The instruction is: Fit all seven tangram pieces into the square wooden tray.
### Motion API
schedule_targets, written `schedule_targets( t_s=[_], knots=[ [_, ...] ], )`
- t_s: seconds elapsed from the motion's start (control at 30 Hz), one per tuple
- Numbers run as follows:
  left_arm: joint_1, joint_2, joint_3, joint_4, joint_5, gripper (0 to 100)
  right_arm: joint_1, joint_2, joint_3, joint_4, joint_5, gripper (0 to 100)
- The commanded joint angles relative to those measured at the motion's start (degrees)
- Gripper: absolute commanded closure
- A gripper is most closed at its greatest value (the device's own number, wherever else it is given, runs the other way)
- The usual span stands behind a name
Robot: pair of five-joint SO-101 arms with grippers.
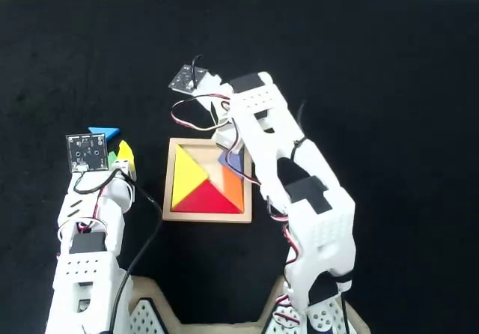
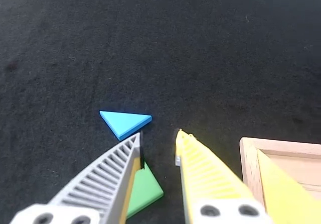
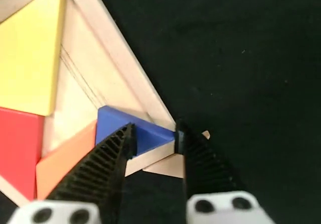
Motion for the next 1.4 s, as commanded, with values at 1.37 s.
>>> schedule_targets(
  t_s=[1.37],
  knots=[
    [0.66,-0.79,-0.40,-1.14,-0.44,88,-9.05,-21.32,25.10,-15.56,0.00,98.7]
  ],
)
